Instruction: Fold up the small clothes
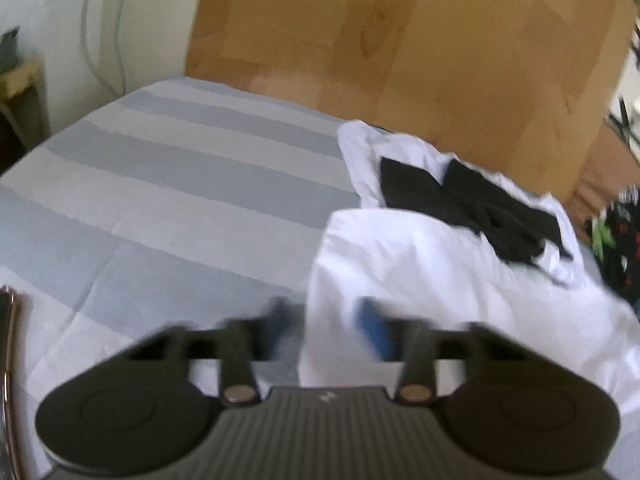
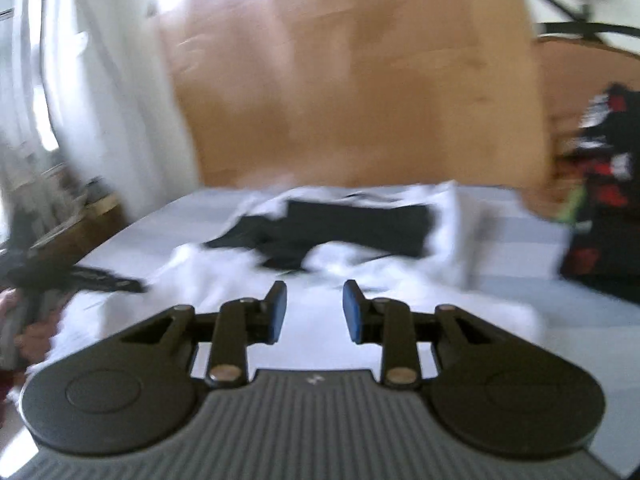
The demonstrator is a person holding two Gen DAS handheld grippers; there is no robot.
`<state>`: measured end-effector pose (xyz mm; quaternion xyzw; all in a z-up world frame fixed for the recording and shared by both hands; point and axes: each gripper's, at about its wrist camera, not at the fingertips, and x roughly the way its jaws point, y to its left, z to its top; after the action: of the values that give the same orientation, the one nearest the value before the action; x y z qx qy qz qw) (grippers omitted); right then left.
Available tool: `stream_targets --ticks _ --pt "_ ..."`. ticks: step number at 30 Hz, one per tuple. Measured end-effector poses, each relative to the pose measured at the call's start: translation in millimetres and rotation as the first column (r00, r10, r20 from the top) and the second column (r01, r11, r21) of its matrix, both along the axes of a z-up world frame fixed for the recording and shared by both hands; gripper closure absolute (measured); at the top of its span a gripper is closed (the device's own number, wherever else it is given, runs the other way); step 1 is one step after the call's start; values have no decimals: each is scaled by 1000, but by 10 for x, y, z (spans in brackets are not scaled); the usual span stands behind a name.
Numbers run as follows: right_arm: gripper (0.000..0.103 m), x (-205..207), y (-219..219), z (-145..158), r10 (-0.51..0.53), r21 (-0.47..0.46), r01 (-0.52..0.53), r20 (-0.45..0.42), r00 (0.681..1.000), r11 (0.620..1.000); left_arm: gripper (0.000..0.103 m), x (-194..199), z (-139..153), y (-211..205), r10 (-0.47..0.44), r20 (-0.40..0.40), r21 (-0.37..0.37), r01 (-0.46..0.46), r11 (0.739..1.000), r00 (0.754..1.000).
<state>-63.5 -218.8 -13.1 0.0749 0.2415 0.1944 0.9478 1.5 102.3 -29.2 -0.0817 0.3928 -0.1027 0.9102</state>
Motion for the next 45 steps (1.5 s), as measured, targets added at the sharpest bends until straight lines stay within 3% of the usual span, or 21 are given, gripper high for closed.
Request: stream_targets --ticks 3,5,8,9,12,18,22,23,24,26,28,29,31,33,35,38,41,45 --pt "69 -152 9 -13 17 21 -18 10 1000 1000 99 -28 31 -8 4 14 34 -4 999 1000" --pt "65 -349 -146 2 -44 30 42 52 998 999 98 -16 67 84 22 15 16 -22 1000 1000" --pt "62 -632 -575 -72 -169 86 163 60 984 983 90 -34 108 186 49 8 -13 -49 999 999" --pt "61 -755 -690 -101 -207 85 202 58 977 976 79 -61 124 208 52 11 1 -52 999 999" --pt "61 -987 -801 -237 -266 57 263 52 962 963 61 -193 135 292 65 3 6 -65 998 998" --pt "61 -1003 -694 -533 -252 61 251 1 968 966 49 -519 43 531 43 -98 -155 -58 986 994" --pt "65 -820 -575 -665 -239 57 240 -11 971 969 54 -698 27 503 -13 -113 -255 -16 967 994" --pt "92 -772 -555 -682 -225 50 226 -21 974 973 66 -704 9 449 -27 -113 -253 -3 968 993" --pt "95 -713 -528 -677 -217 32 217 -22 976 976 90 -691 -9 365 -29 -113 -224 3 975 993" --pt "96 -729 -515 -582 -211 -8 211 13 977 978 92 -672 -11 289 -13 -104 -175 -5 985 994" --pt "96 -798 -527 -412 -198 -73 203 66 978 977 93 -686 94 336 5 -76 -189 -19 982 997" --pt "97 -856 -541 -318 -186 -117 195 90 979 974 99 -702 164 392 11 -52 -206 -22 978 999" --pt "98 -956 -563 -192 -169 -191 188 113 979 963 99 -731 285 506 11 -29 -237 -18 971 1000" --pt "99 -1024 -588 -165 -176 -260 201 120 977 944 99 -758 313 518 10 -28 -221 -16 975 1000" --pt "101 -1033 -656 -252 -177 -254 189 68 982 948 99 -757 246 476 4 -55 -201 -15 980 998" --pt "100 -981 -728 -477 -238 -316 224 -5 971 922 98 -719 50 398 6 -142 -154 -28 988 990" --pt "97 -1011 -947 -529 -313 -258 292 -45 949 921 94 -791 34 475 13 -140 -169 -37 985 990" --pt "95 -1087 -1006 -257 -322 -139 327 53 945 935 82 -865 255 602 66 -46 -179 -73 981 997"
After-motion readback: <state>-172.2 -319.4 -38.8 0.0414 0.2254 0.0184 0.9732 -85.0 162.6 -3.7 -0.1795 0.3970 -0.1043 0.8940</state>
